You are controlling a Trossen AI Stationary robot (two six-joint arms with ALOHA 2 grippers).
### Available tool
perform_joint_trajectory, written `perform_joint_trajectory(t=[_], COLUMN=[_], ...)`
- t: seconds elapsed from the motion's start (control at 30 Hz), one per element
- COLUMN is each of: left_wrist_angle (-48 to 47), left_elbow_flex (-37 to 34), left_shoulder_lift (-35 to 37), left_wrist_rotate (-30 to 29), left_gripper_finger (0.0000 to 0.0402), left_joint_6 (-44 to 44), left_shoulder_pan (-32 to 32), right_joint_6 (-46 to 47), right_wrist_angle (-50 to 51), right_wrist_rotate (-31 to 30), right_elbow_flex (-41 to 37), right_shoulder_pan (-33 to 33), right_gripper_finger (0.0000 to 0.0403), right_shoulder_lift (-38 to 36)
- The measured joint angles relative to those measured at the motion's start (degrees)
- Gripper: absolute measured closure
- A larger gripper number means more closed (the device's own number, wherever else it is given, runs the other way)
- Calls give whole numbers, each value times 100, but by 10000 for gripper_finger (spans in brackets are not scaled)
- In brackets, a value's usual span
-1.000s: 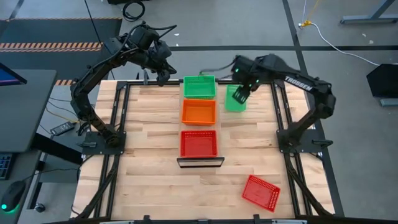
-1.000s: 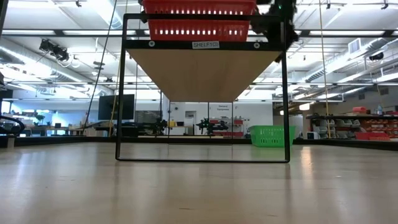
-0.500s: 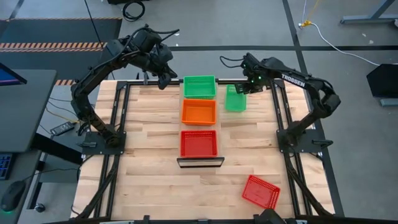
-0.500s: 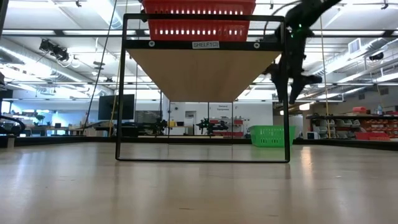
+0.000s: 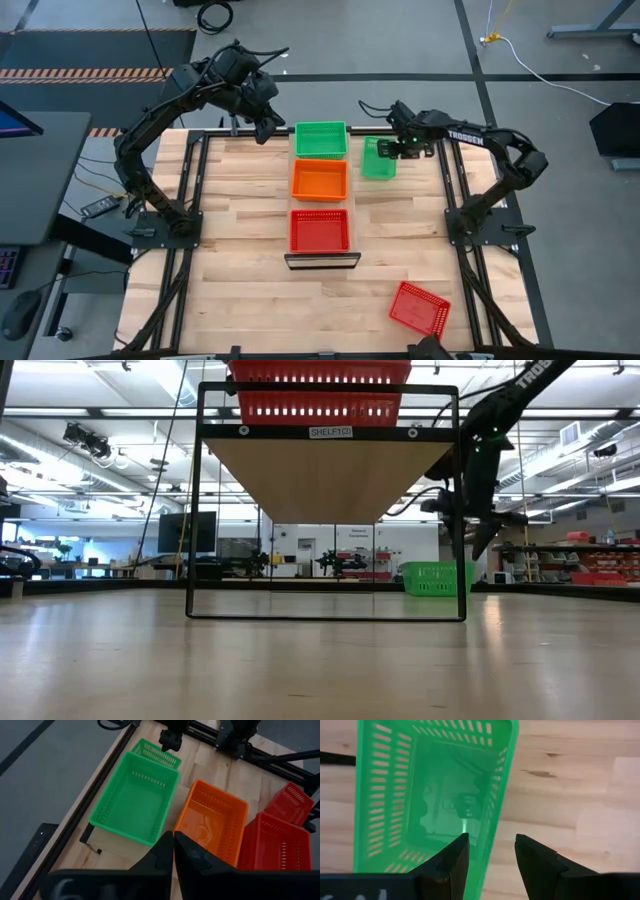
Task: Stack baskets on shelf by color
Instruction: Stack the green bin on top of the green bin on the shelf
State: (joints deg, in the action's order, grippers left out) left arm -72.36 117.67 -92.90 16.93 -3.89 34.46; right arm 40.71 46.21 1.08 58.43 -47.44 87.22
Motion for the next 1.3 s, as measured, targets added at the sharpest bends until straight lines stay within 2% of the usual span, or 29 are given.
perform_joint_trajectory(t=[0.3, 0.43, 0.53, 0.7, 0.73, 0.97, 1.13, 1.3], left_wrist_angle=[-2, 4, 17, 201, 236, 350, 360, 704], left_elbow_flex=[0, 0, 0, 0, 0, 0, 0, 0], left_shoulder_lift=[0, 0, 0, 0, 0, 0, 0, 0], left_wrist_rotate=[1, 0, -2, 0, 0, -2, 0, -89], left_gripper_finger=[393, 385, 380, 384, 386, 385, 377, 372], left_joint_6=[69, 64, 12, -21, -21, -23, -69, -516], left_shoulder_pan=[0, -48, -141, -342, -380, -559, -669, -821], right_joint_6=[304, 225, 36, -208, -261, -295, -388, -899], right_wrist_angle=[-1038, -1248, -1245, -1260, -1275, -1056, -975, -682], right_wrist_rotate=[48, 48, 35, 39, 41, -99, -221, -243], right_elbow_flex=[-605, -744, -788, -878, -893, -929, -755, -206], right_shoulder_pan=[13, 15, 15, 14, 13, -52, -79, -107], right_gripper_finger=[238, 252, 285, 380, 388, 391, 391, 391], right_shoulder_lift=[0, 0, 0, 0, -1, -112, -628, -1209])
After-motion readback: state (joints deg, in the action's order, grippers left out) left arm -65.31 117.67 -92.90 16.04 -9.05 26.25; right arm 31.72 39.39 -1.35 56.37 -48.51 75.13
